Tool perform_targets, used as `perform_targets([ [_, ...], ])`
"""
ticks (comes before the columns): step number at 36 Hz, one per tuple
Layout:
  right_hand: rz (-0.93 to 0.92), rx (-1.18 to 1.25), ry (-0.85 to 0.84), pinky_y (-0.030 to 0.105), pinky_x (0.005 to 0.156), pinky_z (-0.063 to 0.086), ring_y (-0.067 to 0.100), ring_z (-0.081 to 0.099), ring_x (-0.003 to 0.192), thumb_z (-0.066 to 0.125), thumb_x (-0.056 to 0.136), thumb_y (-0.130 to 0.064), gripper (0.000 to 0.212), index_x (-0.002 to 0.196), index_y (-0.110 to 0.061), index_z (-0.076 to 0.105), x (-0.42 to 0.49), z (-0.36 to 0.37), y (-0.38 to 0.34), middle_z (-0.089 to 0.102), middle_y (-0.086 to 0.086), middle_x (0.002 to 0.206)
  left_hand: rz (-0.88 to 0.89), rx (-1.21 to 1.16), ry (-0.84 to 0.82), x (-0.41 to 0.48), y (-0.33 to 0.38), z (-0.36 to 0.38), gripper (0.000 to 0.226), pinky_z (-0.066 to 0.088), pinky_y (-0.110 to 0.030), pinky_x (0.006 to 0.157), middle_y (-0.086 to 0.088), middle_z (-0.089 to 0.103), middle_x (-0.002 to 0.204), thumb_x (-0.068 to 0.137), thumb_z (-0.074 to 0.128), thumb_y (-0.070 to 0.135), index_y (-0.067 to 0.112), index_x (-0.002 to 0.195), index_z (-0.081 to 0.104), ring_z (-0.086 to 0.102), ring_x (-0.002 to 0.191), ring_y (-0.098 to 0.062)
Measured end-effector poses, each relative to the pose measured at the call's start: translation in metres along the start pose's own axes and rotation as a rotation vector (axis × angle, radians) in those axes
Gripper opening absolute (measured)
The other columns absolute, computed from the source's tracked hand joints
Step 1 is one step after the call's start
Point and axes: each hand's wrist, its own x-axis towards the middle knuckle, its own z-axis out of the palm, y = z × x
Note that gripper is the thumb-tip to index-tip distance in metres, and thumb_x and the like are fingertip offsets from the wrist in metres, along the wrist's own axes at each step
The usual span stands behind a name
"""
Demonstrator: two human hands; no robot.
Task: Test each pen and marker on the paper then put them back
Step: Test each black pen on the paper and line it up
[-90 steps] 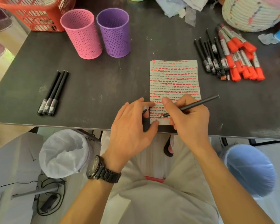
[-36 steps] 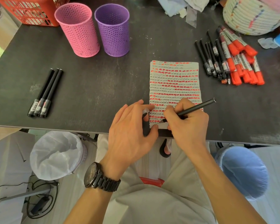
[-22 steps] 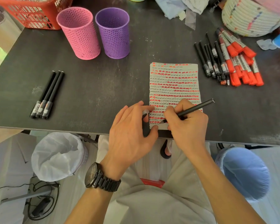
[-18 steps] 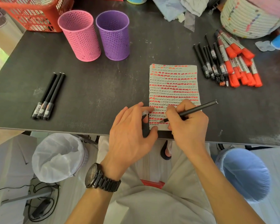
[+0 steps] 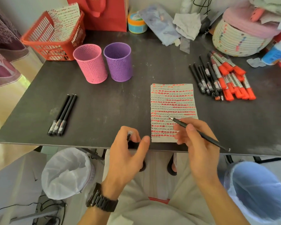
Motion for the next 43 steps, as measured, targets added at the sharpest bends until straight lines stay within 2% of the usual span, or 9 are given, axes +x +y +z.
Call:
perform_targets([
  [3,0.136,0.138,-0.026,0.028,0.062,0.054,0.026,0.065,0.065,0.056,0.091,-0.019,0.018,0.094,-0.020,0.073,-0.020,-0.011,-0.001,0.074,0.018,0.090,-0.055,-0.086,0.019,-0.019,-0.001,-0.011,0.024,0.035,-0.017,0.056,0.014,0.047,0.066,0.098,0.044,0.042,0.028,0.078,0.043,0.041,0.058,-0.005],
  [7,0.328,0.248,0.007,0.027,0.053,0.051,0.024,0.059,0.056,0.068,0.083,-0.023,0.008,0.087,-0.016,0.069,-0.050,-0.028,0.007,0.072,0.023,0.081,-0.172,-0.158,-0.133,-0.052,-0.013,-0.017,0.036,0.038,-0.015,0.067,0.016,0.056,0.077,0.103,0.031,0.041,0.027,0.091,0.062,0.046,0.068,0.000],
  [9,0.406,0.240,0.039,0.026,0.051,0.050,0.023,0.059,0.056,0.065,0.080,-0.026,0.015,0.084,-0.013,0.069,-0.063,-0.037,0.014,0.071,0.024,0.078,-0.291,-0.191,-0.214,-0.066,-0.018,-0.014,0.035,0.039,-0.007,0.072,0.025,0.061,0.080,0.103,0.035,0.038,0.031,0.099,0.069,0.053,0.074,0.006],
  [12,0.513,0.197,0.051,0.025,0.051,0.051,0.022,0.061,0.059,0.070,0.073,-0.029,0.014,0.076,-0.016,0.074,-0.077,-0.045,0.023,0.070,0.021,0.074,-0.416,-0.154,-0.279,-0.080,-0.026,-0.008,0.028,0.041,-0.007,0.078,0.021,0.067,0.094,0.105,0.047,0.033,0.041,0.107,0.073,0.060,0.089,0.006],
  [15,0.580,0.147,0.055,0.025,0.052,0.051,0.021,0.063,0.061,0.074,0.067,-0.032,0.016,0.071,-0.017,0.075,-0.085,-0.052,0.032,0.068,0.018,0.069,-0.515,-0.250,-0.336,-0.089,-0.029,-0.003,0.031,0.043,-0.013,0.065,0.005,0.060,0.077,0.095,0.050,0.037,0.034,0.118,0.071,0.053,0.067,-0.002],
  [20,0.607,0.111,0.048,0.024,0.053,0.051,0.020,0.062,0.060,0.075,0.067,-0.032,0.018,0.071,-0.014,0.073,-0.088,-0.055,0.036,0.066,0.018,0.067,-0.549,-0.400,-0.275,-0.092,-0.027,0.006,0.030,0.048,-0.020,0.057,-0.010,0.072,0.086,0.090,0.059,0.036,0.012,0.109,0.058,0.056,0.059,-0.016],
  [32,0.538,0.075,0.003,0.024,0.055,0.050,0.019,0.063,0.062,0.071,0.072,-0.030,0.016,0.074,-0.014,0.072,-0.086,-0.050,0.037,0.067,0.014,0.067,-0.490,-0.382,-0.274,-0.084,-0.026,0.007,0.029,0.049,-0.017,0.062,-0.005,0.073,0.081,0.090,0.059,0.036,0.013,0.104,0.069,0.061,0.063,-0.010],
  [35,0.523,0.049,-0.027,0.025,0.055,0.050,0.020,0.064,0.063,0.079,0.074,-0.022,0.010,0.075,-0.015,0.072,-0.087,-0.051,0.038,0.067,0.013,0.067,-0.494,-0.386,-0.270,-0.084,-0.027,0.006,0.026,0.048,-0.015,0.062,-0.005,0.073,0.081,0.091,0.058,0.034,0.016,0.104,0.071,0.061,0.063,-0.009],
  [43,0.490,0.037,-0.070,0.024,0.057,0.051,0.019,0.064,0.065,0.066,0.081,-0.018,0.008,0.078,-0.015,0.073,-0.087,-0.048,0.040,0.068,0.012,0.068,-0.494,-0.387,-0.282,-0.086,-0.026,0.004,0.024,0.048,-0.015,0.063,-0.004,0.072,0.080,0.092,0.059,0.036,0.021,0.103,0.074,0.061,0.065,-0.008],
])
